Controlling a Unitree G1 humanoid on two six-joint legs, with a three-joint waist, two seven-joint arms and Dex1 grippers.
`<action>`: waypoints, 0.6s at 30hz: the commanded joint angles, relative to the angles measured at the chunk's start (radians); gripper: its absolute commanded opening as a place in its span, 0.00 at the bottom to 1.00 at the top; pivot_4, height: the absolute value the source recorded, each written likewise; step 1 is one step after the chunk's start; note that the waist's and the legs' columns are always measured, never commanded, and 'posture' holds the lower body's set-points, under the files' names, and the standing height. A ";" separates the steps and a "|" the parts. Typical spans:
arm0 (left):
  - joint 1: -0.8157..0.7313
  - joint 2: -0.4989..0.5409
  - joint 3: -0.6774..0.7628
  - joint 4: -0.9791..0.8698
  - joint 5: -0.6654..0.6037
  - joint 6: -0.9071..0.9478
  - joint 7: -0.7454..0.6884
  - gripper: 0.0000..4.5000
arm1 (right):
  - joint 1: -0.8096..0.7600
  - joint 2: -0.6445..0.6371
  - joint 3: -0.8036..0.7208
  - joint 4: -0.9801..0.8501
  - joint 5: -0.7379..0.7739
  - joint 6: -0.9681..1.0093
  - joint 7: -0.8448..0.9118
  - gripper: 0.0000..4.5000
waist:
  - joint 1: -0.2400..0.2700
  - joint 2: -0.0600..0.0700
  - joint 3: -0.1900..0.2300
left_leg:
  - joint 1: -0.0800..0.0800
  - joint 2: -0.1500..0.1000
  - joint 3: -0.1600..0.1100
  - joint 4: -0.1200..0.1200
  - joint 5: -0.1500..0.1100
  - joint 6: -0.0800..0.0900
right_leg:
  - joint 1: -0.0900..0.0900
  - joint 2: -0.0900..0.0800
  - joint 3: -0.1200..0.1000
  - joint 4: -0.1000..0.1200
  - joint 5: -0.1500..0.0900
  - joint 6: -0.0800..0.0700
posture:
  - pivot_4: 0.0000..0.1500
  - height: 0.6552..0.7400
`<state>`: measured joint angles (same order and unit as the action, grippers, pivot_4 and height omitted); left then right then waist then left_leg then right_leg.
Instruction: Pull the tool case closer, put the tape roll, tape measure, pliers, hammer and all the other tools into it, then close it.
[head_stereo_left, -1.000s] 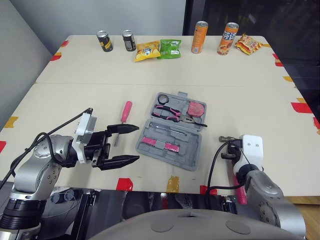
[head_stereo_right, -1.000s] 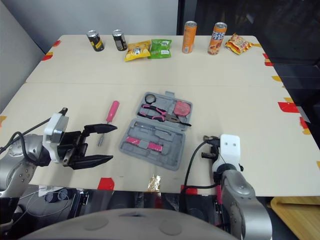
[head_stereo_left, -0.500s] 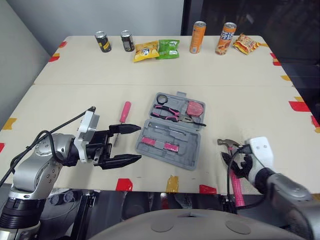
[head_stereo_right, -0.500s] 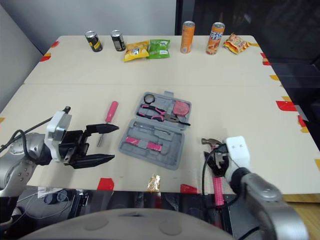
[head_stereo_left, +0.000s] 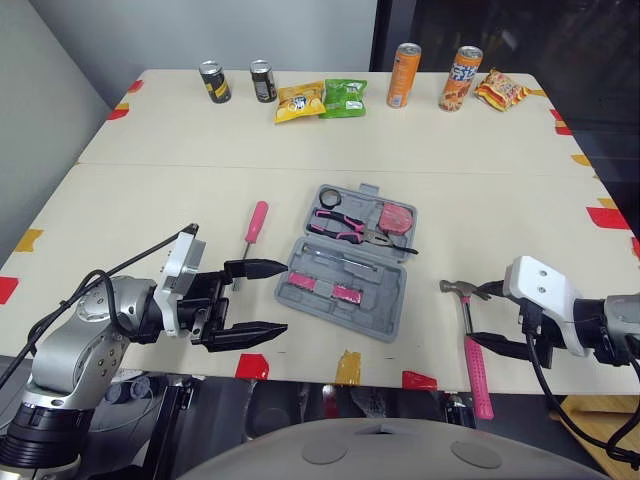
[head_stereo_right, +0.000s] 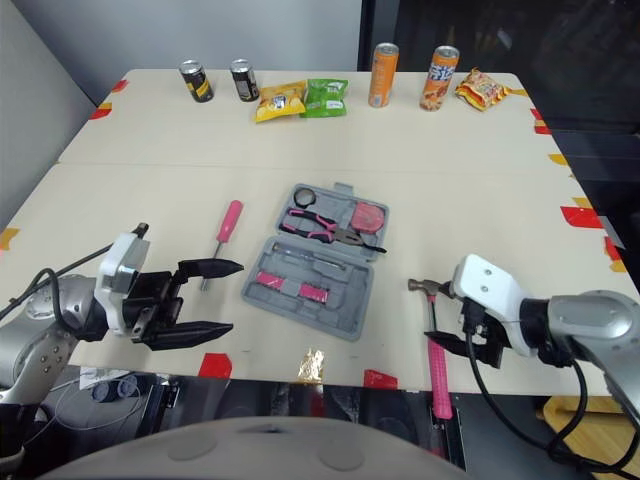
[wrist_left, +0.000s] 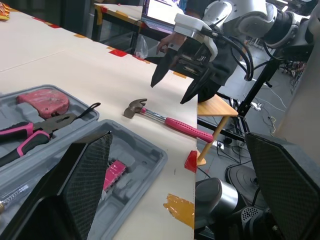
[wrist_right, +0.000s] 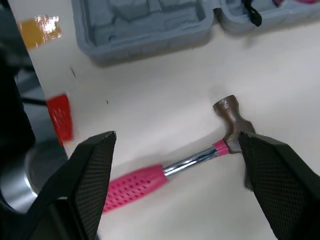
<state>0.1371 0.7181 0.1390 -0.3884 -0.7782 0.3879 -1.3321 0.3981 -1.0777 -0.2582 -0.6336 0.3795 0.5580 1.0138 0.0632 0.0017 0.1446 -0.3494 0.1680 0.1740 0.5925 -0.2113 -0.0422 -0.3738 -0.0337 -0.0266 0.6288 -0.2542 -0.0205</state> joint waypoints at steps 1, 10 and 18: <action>0.004 0.008 0.022 -0.024 -0.002 -0.025 -0.006 1.00 | -0.048 -0.032 0.051 0.066 -0.069 -0.194 0.095 0.91 | -0.001 0.000 0.000 | 0.000 0.000 0.000 0.000 0.000 0.000 | 0.000 0.000 0.000 0.000 0.000 0.000 | 1.00 1.00; -0.019 0.006 0.003 -0.007 0.001 -0.034 -0.015 1.00 | -0.517 -0.123 0.390 0.458 -0.315 -0.905 0.487 0.91 | -0.027 -0.001 0.000 | 0.000 0.001 0.000 0.004 0.000 0.004 | 0.000 -0.001 -0.001 0.005 0.001 -0.001 | 1.00 1.00; 0.000 0.005 0.007 -0.041 -0.013 -0.032 -0.011 1.00 | -0.932 -0.060 0.830 0.708 -0.387 -1.312 0.601 0.91 | -0.024 -0.002 0.000 | -0.004 0.002 0.000 0.012 0.001 0.006 | -0.009 0.000 -0.001 0.018 -0.002 -0.006 | 1.00 1.00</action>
<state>0.1296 0.7186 0.1379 -0.3898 -0.7749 0.3625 -1.3421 -0.4909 -1.1331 0.5072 0.0388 0.0059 -0.6757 1.5499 0.0387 0.0000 0.1448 -0.3534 0.1707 0.1742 0.6046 -0.2107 -0.0364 -0.3827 -0.0338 -0.0285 0.6470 -0.2568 -0.0272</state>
